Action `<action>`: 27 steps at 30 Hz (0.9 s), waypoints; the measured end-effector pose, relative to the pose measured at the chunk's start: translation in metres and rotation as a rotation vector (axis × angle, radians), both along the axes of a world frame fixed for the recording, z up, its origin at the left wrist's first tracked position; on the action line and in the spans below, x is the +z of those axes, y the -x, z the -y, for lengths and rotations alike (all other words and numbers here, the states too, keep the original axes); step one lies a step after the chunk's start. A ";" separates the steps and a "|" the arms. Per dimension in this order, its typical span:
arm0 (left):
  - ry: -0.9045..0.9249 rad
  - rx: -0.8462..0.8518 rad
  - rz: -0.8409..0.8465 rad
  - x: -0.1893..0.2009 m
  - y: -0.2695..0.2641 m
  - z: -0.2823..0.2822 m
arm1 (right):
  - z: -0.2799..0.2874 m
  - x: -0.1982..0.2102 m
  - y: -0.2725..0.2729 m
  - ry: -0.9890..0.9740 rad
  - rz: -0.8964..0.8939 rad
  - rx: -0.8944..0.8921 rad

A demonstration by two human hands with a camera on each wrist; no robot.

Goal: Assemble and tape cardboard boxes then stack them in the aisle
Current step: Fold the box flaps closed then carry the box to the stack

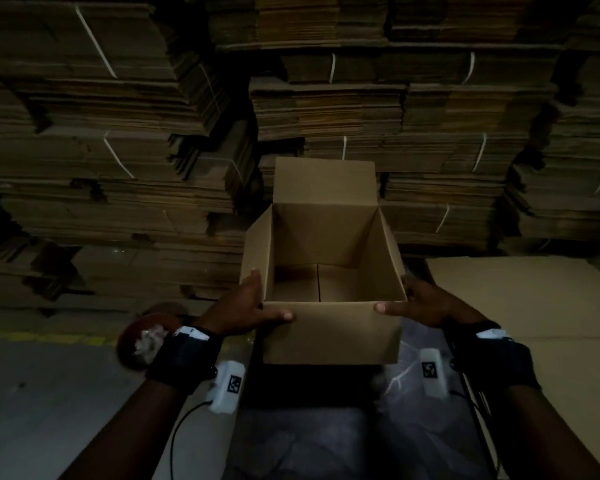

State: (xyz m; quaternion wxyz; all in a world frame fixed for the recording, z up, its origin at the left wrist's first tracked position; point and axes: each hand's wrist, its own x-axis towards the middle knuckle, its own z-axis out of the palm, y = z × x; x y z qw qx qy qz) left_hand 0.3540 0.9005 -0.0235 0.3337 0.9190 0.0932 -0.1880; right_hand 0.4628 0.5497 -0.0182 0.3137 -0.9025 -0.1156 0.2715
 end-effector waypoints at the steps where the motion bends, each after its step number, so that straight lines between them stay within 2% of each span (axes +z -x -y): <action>1: 0.009 0.003 0.026 -0.001 0.002 0.002 | -0.003 0.005 -0.005 0.102 0.007 0.023; 4: 0.041 0.017 0.114 -0.011 0.007 0.012 | -0.027 0.031 -0.007 0.486 0.112 0.099; 6: 0.048 0.056 0.168 -0.022 0.007 0.019 | -0.054 0.045 -0.003 0.563 0.235 0.139; 8: 0.071 0.126 0.207 -0.030 0.006 0.025 | -0.084 0.049 0.003 0.405 0.320 0.200; 10: 0.066 0.179 0.226 -0.031 0.007 0.026 | -0.112 0.047 0.012 0.209 0.319 0.282; 14: -0.021 0.291 0.333 -0.033 0.030 0.015 | -0.152 0.030 0.023 0.092 0.370 0.427; 16: -0.011 0.433 0.383 -0.041 0.047 0.007 | -0.164 0.020 0.028 0.036 0.361 0.479; 20: 0.121 0.748 0.443 -0.058 0.075 0.007 | -0.184 0.008 0.043 -0.050 0.293 0.443; 23: 0.294 0.754 0.363 -0.071 0.080 0.022 | -0.183 0.006 0.043 -0.076 0.307 0.425; 27: 0.345 0.648 0.356 -0.059 0.060 0.039 | -0.170 0.020 0.036 -0.118 0.340 0.414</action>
